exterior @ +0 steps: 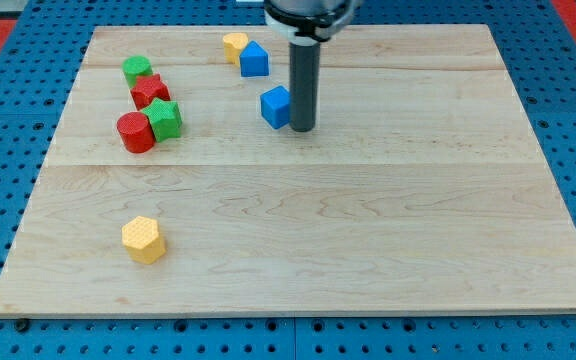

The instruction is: Move the yellow hexagon to the bottom right of the blue cube

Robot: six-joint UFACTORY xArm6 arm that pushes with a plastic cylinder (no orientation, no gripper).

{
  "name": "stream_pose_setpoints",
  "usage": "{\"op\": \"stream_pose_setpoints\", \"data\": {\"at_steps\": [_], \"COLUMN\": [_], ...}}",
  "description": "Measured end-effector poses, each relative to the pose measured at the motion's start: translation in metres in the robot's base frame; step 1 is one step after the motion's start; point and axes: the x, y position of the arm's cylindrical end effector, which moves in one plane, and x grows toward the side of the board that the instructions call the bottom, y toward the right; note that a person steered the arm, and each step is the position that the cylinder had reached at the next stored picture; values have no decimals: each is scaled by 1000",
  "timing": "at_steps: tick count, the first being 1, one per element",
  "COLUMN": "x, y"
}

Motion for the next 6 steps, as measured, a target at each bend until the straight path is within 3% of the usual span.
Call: {"op": "stream_pose_setpoints", "data": {"at_steps": [3, 4, 5, 6], "x": [-47, -82, -23, 84], "y": [-69, -56, -18, 9]}}
